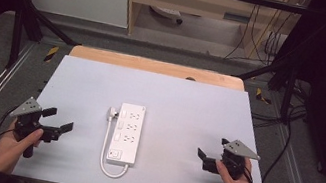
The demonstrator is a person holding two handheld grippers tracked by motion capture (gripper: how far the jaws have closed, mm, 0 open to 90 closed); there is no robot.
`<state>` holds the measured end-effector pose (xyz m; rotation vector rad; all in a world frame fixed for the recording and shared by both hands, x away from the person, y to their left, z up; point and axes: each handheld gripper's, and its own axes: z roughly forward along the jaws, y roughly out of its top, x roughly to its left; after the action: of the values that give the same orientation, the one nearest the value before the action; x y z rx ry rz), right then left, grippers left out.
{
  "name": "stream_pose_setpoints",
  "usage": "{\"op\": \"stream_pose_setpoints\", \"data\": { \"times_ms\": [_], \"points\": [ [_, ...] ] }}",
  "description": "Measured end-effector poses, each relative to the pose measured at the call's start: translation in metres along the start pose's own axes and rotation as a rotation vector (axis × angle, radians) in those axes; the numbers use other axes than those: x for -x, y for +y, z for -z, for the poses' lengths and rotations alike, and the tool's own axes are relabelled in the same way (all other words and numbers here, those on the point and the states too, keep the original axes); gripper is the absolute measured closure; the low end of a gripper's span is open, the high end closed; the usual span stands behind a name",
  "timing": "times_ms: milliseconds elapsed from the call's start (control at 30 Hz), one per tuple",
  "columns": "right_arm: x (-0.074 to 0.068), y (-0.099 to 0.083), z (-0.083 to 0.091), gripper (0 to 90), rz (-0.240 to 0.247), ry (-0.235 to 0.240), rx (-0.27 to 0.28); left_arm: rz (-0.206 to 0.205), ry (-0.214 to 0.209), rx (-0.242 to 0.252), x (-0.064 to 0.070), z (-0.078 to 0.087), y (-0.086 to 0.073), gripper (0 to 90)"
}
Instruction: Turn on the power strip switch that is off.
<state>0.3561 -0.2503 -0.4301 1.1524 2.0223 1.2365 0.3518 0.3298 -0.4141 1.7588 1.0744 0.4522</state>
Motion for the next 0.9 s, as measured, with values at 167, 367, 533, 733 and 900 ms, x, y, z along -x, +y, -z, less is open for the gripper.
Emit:
{"op": "stream_pose_setpoints", "data": {
  "times_ms": [167, 367, 533, 733, 900],
  "points": [
    [0.0, 0.0, -0.001, 3.1, 0.006, 0.003, -0.002, 0.004, -0.013, 0.019, 0.0, 0.002, 0.002, 6.5],
    [0.0, 0.0, -0.001, 2.9, 0.001, 0.001, 0.0, 0.019, -0.021, 0.044, 0.001, 0.003, 0.003, 6.4],
    [-0.001, -0.001, 0.0, 2.6, 0.002, -0.006, 0.0, 0.034, -0.037, 0.07, 0.0, 0.007, 0.005, 5.8],
    [-0.001, -0.001, 0.001, 2.3, 0.0, -0.008, 0.003, 0.05, -0.039, 0.093, 0.001, 0.01, 0.006, 5.8],
    [-0.002, -0.001, 0.001, 2.2, -0.004, -0.006, 0.002, 0.052, -0.052, 0.114, 0.003, 0.011, 0.007, 5.8]
  ]
}}
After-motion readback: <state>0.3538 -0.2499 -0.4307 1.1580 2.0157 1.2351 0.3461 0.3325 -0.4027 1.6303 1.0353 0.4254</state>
